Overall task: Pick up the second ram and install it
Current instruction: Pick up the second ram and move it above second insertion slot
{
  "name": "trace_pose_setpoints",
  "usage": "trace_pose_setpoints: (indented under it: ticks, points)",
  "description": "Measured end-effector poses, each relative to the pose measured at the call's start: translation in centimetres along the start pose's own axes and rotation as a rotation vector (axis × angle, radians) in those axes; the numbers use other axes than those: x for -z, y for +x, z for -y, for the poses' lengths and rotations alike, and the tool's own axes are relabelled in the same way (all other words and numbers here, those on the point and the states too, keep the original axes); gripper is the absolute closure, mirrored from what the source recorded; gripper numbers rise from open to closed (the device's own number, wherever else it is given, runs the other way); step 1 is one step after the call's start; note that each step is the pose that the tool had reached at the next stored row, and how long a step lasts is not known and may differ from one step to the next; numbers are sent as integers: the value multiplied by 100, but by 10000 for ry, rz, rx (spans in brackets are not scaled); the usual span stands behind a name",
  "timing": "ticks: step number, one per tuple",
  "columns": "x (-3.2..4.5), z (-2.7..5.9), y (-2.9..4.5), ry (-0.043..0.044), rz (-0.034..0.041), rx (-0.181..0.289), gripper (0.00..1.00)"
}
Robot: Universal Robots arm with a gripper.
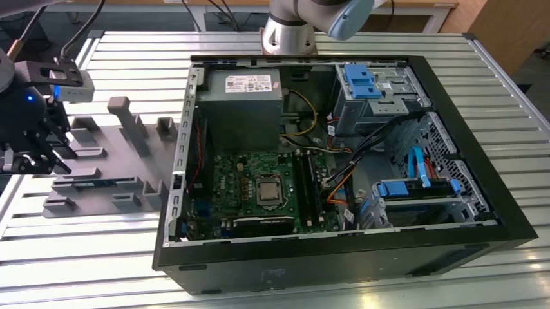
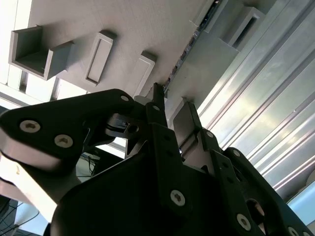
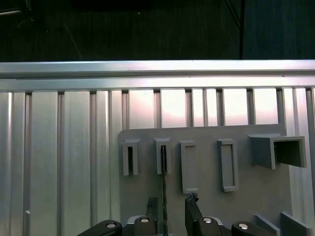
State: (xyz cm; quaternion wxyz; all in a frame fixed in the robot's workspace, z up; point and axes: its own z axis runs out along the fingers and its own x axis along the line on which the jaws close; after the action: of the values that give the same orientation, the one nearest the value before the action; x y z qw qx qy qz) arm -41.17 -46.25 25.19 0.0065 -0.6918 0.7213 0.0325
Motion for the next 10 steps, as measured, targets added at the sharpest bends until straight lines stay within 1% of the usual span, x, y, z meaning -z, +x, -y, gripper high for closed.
trace_pose_setpoints:
  ticks: [4, 10]
  points:
    - [-29, 1, 2, 3, -21, 1, 64]
    - [-38, 1, 2, 2, -22, 1, 64]
